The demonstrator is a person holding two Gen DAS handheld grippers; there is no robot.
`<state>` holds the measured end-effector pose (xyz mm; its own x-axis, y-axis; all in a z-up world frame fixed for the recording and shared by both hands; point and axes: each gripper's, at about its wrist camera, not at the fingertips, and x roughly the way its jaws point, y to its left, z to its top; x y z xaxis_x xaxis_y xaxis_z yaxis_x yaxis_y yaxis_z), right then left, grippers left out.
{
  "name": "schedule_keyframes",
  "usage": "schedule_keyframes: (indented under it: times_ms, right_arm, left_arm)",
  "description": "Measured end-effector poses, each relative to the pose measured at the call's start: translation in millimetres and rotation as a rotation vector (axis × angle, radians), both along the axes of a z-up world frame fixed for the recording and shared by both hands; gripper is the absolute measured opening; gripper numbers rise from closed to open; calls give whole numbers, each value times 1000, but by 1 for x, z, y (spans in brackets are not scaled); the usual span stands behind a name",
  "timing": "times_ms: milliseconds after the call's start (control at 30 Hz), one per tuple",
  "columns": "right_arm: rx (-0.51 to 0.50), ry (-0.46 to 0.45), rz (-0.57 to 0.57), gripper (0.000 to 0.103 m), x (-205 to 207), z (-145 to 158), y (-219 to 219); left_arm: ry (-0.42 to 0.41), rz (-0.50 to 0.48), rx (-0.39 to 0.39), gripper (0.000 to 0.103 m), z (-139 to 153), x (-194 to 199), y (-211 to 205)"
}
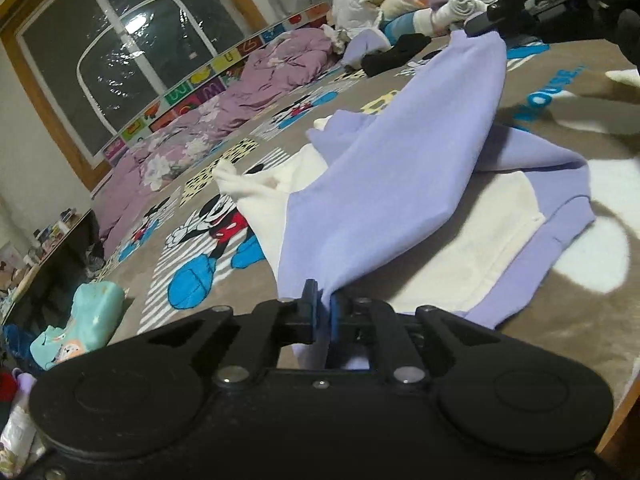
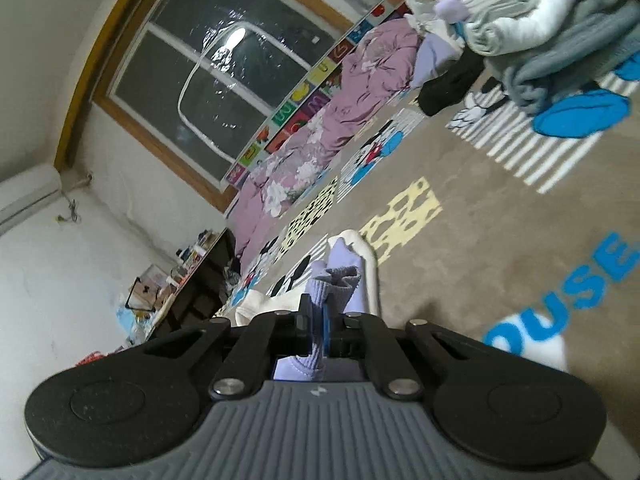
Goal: Fold clothes
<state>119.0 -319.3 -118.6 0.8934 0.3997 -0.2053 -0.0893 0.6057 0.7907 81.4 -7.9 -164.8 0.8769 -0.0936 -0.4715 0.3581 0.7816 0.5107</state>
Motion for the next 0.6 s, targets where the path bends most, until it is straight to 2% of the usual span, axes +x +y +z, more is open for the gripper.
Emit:
schedule_keyframes:
  times_ms: [233,367,433,467,500,533,600]
  right_arm:
    - [52,-1,-34,6,-11,-15,-19]
    - [35,39,-22,6,-7,-29,-23]
    - [41,65,-14,6,-4,-42,-25]
    - [37,78,-17,6,-4,-47,-27]
    - [44,91,-17,6,-3,-52,-29]
    - [56,103,-18,6,-2,-57,-30]
    - [59,114,-19,6,0,-63,-32]
  left_arm:
    - [-1,-51,6,6,0,-5,-8]
    - [74,-99,2,6,-4,-5,-11]
    - [122,-141,-64,9,5,-9,-1]
    - [141,-154,-116,19,13,-10,7]
    - [141,-149,-201,20,23,-11,20]
    - [135,-133,-283,20,34,-10,34]
    - [92,-12,-408,20,48,-4,64]
